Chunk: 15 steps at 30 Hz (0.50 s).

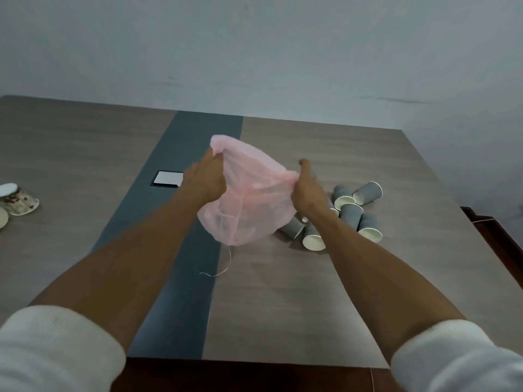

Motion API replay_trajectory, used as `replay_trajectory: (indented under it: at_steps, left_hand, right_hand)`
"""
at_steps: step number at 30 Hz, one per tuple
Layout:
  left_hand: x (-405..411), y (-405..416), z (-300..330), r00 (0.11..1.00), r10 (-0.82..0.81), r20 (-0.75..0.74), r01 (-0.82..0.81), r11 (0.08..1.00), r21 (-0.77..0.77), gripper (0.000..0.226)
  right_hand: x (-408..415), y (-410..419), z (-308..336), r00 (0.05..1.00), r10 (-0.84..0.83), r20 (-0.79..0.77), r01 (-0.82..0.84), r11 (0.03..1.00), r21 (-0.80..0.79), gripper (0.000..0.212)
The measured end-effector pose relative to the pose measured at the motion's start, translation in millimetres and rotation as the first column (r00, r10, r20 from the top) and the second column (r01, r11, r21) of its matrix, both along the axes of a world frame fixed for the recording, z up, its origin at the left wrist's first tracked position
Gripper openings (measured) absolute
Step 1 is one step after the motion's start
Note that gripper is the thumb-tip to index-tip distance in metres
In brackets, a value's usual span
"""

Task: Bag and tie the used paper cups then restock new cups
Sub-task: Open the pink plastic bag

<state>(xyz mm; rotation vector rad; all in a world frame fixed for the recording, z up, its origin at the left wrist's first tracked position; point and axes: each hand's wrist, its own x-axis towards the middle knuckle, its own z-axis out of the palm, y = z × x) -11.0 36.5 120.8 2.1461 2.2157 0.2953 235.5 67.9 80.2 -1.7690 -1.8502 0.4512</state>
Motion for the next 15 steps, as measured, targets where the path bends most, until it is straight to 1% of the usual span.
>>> replay_trajectory:
  at_steps: [1,2,3,4,5,6,7,8,9,10,11,12,15]
  left_hand:
    - [0,4,7,0.999,-0.005,0.040,0.001,0.995,0.097,0.061]
    - [2,10,13,0.995,-0.014,0.095,-0.012,0.964,0.267,0.066]
    - [4,14,21,0.985,-0.051,0.162,-0.032,0.882,0.470,0.062]
    - [5,17,26,0.966,-0.060,0.250,-0.107,0.791,0.603,0.053]
    - [9,24,29,0.930,-0.033,0.366,-0.223,0.740,0.634,0.047]
    - [11,27,26,0.900,-0.006,0.437,-0.285,0.749,0.598,0.045]
    - [11,30,14,0.907,0.034,0.420,-0.272,0.809,0.522,0.047]
    - [12,29,-4,0.940,0.071,0.333,-0.199,0.909,0.366,0.055]
    - [11,24,-26,0.969,0.099,0.228,-0.127,0.986,0.111,0.068]
    - [10,16,-45,0.980,0.102,0.173,-0.070,0.980,-0.184,0.078]
    - [8,10,-61,0.976,0.121,0.181,-0.047,0.930,-0.364,0.084]
    - [4,8,-73,0.968,0.149,0.202,-0.051,0.905,-0.423,0.087]
    - [-10,17,-75,0.956,0.210,0.206,-0.108,0.902,-0.419,0.097]
  right_hand:
    - [-5,4,16,0.996,0.016,-0.083,-0.009,0.996,0.085,0.061]
    - [-11,13,34,0.971,0.062,-0.231,-0.010,0.976,0.219,0.055]
    - [-16,15,54,0.931,0.136,-0.338,0.016,0.911,0.411,0.045]
    - [-21,21,68,0.907,0.212,-0.365,0.059,0.792,0.608,0.037]
    - [-24,32,75,0.899,0.264,-0.350,0.085,0.679,0.729,0.031]
    - [-25,43,74,0.905,0.277,-0.322,0.083,0.627,0.774,0.028]
    - [-25,52,64,0.921,0.263,-0.288,0.039,0.673,0.739,0.029]
    - [-23,60,46,0.950,0.260,-0.171,-0.104,0.784,0.612,0.032]
    - [-18,64,22,0.962,0.271,0.030,-0.266,0.910,0.319,0.036]
    - [-10,66,-7,0.914,0.324,0.245,-0.322,0.945,-0.048,0.038]
    - [0,72,-29,0.853,0.388,0.350,-0.304,0.913,-0.272,0.040]
    - [8,78,-45,0.831,0.427,0.358,-0.315,0.890,-0.330,0.043]
    - [11,103,-50,0.894,0.412,0.175,-0.361,0.895,-0.263,0.055]
